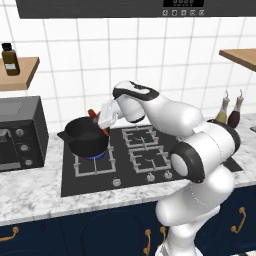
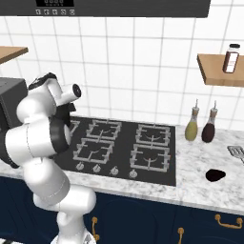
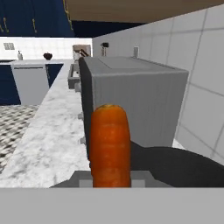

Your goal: Put the carrot and avocado in the pot. Retrieve the spatula and lightly stir the vegetables in the pot.

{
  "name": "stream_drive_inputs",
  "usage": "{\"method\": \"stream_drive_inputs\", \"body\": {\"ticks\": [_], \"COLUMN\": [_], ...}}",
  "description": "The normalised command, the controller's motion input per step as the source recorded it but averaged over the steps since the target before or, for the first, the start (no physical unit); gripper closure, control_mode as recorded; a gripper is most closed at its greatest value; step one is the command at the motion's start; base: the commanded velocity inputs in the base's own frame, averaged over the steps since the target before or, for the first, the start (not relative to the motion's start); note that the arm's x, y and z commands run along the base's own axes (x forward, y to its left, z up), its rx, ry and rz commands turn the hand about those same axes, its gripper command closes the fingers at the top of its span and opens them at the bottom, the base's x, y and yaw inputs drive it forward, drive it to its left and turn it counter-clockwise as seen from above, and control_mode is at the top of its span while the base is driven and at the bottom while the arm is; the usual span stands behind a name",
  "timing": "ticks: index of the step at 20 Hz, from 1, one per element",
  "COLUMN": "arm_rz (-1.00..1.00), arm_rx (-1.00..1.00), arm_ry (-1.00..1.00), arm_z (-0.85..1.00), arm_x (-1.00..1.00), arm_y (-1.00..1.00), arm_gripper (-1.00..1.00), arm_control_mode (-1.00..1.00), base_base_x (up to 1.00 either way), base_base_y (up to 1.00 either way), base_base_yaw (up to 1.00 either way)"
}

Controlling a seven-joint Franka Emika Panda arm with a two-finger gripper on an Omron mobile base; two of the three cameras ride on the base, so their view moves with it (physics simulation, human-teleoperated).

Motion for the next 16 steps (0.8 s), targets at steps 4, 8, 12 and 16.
{"method": "stream_drive_inputs", "body": {"ticks": [4, 8, 12, 16], "arm_rz": [0.06, 0.05, 0.00, 0.00], "arm_rx": [-0.06, -0.05, 0.00, 0.00], "arm_ry": [-0.18, -0.15, -0.03, -0.01], "arm_z": [-0.11, -0.02, 0.06, 0.20], "arm_x": [0.07, 0.09, 0.04, 0.21], "arm_y": [0.19, 0.19, 0.00, 0.00], "arm_gripper": [-1.00, -1.00, -1.00, -1.00], "arm_control_mode": [-1.00, -1.00, -1.00, -1.00], "base_base_x": [0.00, 0.00, 0.00, 0.00], "base_base_y": [0.00, 0.00, 0.00, 0.00], "base_base_yaw": [0.00, 0.00, 0.00, 0.00]}}
